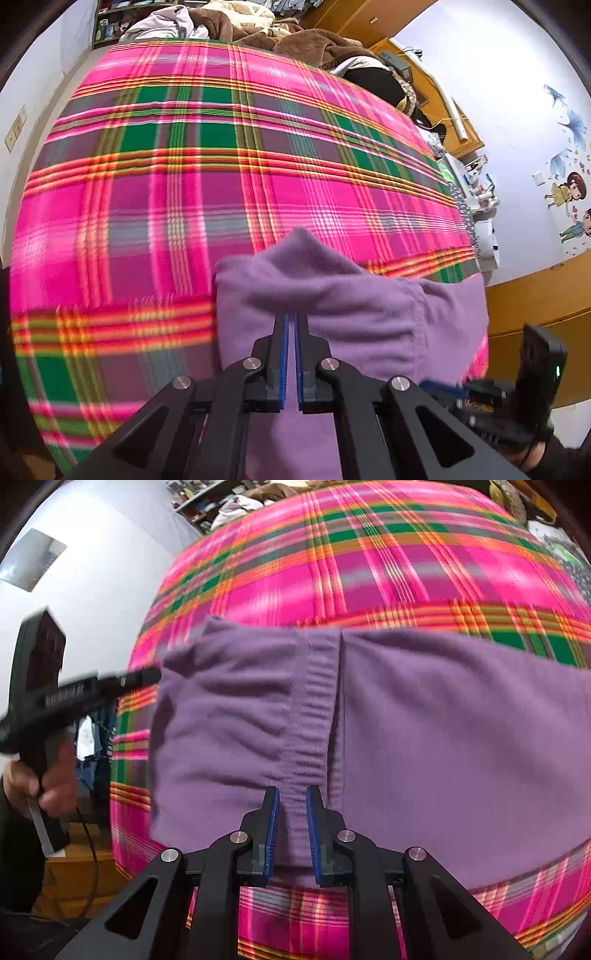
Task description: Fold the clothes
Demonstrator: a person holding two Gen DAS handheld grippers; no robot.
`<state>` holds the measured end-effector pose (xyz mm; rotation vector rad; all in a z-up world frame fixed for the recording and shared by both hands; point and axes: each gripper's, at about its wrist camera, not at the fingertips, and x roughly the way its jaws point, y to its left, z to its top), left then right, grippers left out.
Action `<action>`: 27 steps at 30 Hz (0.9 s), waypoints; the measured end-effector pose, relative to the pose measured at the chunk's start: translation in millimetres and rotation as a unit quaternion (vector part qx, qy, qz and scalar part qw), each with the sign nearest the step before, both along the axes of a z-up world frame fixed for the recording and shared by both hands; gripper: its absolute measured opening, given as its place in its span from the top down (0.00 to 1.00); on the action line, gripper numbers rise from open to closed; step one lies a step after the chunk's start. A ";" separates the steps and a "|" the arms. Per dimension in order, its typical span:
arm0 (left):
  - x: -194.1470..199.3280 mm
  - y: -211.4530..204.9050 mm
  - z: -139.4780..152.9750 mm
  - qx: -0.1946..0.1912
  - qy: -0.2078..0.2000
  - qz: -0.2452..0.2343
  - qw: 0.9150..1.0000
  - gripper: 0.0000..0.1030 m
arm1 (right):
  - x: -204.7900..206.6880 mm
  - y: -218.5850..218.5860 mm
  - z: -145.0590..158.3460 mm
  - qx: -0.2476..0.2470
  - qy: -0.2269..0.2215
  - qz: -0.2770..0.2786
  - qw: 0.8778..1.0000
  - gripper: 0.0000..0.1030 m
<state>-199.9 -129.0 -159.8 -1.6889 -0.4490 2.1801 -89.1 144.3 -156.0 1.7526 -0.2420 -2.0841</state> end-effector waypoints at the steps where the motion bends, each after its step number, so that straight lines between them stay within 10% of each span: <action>1: -5.5 1.3 -4.0 -0.002 -0.004 0.000 1.000 0.98 | 0.6 0.7 -0.9 -0.001 -0.001 -0.002 1.000 0.85; 13: -28.2 -12.9 -27.0 0.040 -0.066 0.016 0.997 0.99 | 7.7 9.1 -10.6 -0.009 -0.006 -0.024 1.000 0.87; 27: 85.7 12.2 8.2 0.019 -0.015 -0.092 0.995 0.98 | 28.9 -3.9 5.1 0.044 0.003 -0.001 0.999 0.84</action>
